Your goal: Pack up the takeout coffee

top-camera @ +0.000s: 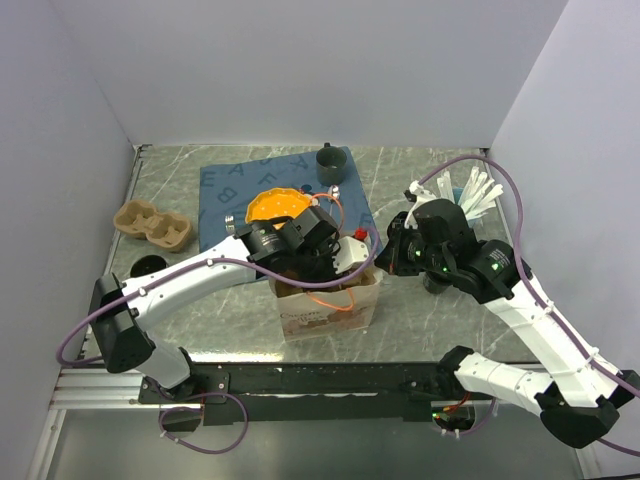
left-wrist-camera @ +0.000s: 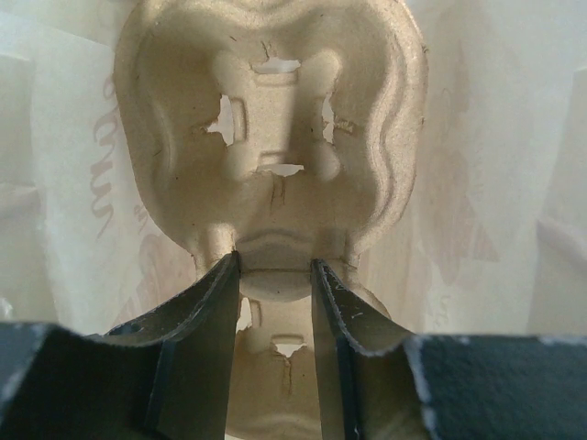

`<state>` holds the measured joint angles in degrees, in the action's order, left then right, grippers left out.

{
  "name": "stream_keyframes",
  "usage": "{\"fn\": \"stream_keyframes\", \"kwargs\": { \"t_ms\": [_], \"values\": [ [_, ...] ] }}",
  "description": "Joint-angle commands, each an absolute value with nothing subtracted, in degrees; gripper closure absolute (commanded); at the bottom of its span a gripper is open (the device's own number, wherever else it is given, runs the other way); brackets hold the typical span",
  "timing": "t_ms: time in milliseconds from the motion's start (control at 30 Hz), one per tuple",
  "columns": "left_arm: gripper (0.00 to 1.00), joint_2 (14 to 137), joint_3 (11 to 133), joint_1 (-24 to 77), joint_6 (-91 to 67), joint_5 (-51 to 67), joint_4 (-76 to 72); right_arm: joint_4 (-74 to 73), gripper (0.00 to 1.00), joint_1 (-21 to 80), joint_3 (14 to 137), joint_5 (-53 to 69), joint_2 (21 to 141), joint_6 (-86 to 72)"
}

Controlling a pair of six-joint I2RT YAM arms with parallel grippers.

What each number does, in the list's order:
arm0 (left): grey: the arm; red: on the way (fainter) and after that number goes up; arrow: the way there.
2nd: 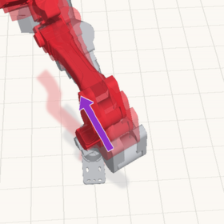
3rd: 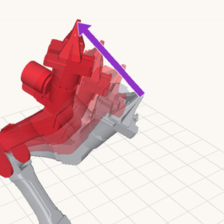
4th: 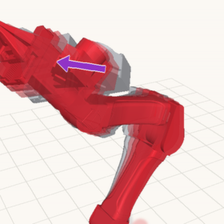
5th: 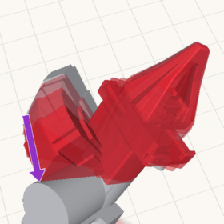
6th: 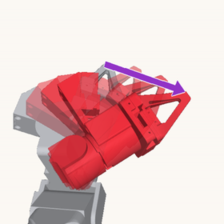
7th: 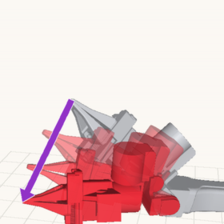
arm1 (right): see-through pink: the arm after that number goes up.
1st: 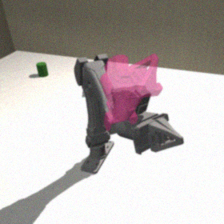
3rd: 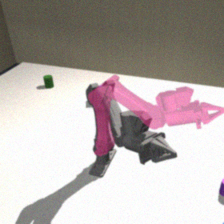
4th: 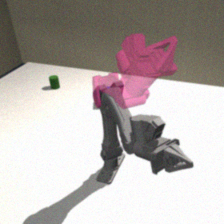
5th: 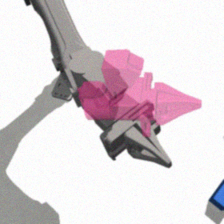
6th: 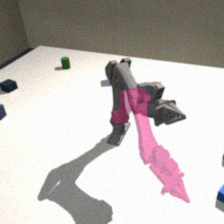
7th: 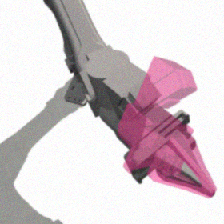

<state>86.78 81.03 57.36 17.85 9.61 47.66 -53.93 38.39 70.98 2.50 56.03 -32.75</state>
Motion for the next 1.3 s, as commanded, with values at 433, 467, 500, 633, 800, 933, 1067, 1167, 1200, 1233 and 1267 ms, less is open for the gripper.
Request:
{"fn": "stream_keyframes", "kwargs": {
  "t_ms": [433,467,500,633,800,933,1067,1167,1200,1233,1267],
  "values": [
    [0.45,86.0,83.7,57.8,13.7,6.9,44.6,-51.9,0.98,38.6,70.7,2.4,55.4,-31.8],
    [0.38,85.7,84.5,57.9,13.4,6.9,44.9,-51.9,0.98,38.6,70.5,2.5,55.4,-31.6],
    [0.35,85.5,84.8,57.8,13.3,6.8,45.1,-51.8,0.98,38.6,70.4,2.5,55.5,-31.7],
    [0.25,84.4,86.5,57.8,12.6,5.8,45.9,-51.2,0.98,38.6,70.0,2.8,55.5,-31.7],
    [0.12,82.6,87.8,57.9,11.3,4.7,45.8,-51.2,0.98,38.6,69.6,2.7,55.4,-31.6],
    [0.06,81.4,90.3,57.9,9.8,4.1,45.3,-51.3,0.98,38.7,69.4,2.8,55.1,-31.8],
    [0.03,79.7,92.2,57.8,7.0,2.6,44.5,-50.9,0.97,38.7,69.0,3.3,54.8,-32.5],
    [0.03,78.8,93.8,57.8,3.8,0.2,43.8,-50.7,0.96,38.6,69.1,3.0,54.5,-33.0],
    [0.03,78.5,94.1,57.8,3.0,0.2,43.2,-50.8,0.96,38.7,69.2,3.0,54.4,-33.1],
    [0.03,77.5,94.4,57.8,2.6,-1.6,42.7,-50.9,0.96,38.6,69.4,3.1,54.5,-33.2],
    [0.03,76.8,94.3,57.8,1.5,-1.9,40.8,-51.1,0.95,38.6,69.7,3.2,54.6,-33.5]
  ]
}}
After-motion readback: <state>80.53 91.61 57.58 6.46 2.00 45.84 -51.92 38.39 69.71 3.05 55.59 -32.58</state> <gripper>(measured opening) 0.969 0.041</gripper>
